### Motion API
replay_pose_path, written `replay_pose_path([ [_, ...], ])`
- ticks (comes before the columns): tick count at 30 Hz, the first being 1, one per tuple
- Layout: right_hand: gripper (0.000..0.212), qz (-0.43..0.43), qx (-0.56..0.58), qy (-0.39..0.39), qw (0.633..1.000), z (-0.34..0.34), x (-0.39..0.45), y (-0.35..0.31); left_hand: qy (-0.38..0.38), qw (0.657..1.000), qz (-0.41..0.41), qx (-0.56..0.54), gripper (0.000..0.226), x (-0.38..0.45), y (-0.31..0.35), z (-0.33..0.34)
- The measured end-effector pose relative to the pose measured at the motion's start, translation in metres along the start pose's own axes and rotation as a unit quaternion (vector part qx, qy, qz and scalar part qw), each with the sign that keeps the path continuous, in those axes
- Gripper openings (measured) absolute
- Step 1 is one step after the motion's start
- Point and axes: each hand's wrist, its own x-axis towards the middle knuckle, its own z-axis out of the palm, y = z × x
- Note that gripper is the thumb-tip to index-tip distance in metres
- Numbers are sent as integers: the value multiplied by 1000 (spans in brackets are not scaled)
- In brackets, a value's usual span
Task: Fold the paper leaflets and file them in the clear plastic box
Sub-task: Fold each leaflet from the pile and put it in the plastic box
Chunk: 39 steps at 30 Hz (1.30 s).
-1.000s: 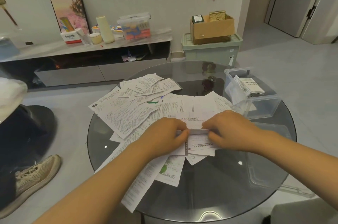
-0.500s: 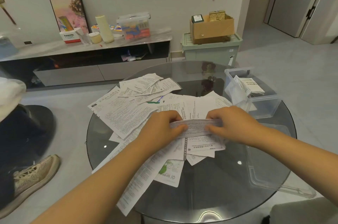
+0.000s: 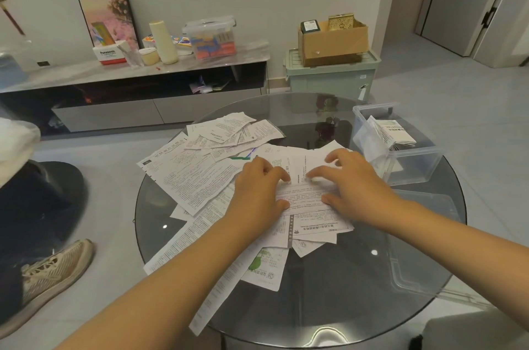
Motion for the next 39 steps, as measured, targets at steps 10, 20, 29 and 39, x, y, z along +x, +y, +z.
replay_pose_path([
  [10, 47, -19, -51, -90, 994, -8, -1, -2, -34, 998, 52, 13, 31, -3, 2, 8],
  [20, 33, 66, 154, -92, 982, -14, -3, -5, -33, 994, 98, -16, 16, -4, 3, 7],
  [29, 7, 142, 302, -157, 929, -22, -10, -8, -128, 983, 123, -50, 51, -13, 6, -1],
  [39, 18, 200, 478, -199, 832, -29, -12, -4, -107, 985, 120, -62, 37, -16, 11, -4],
])
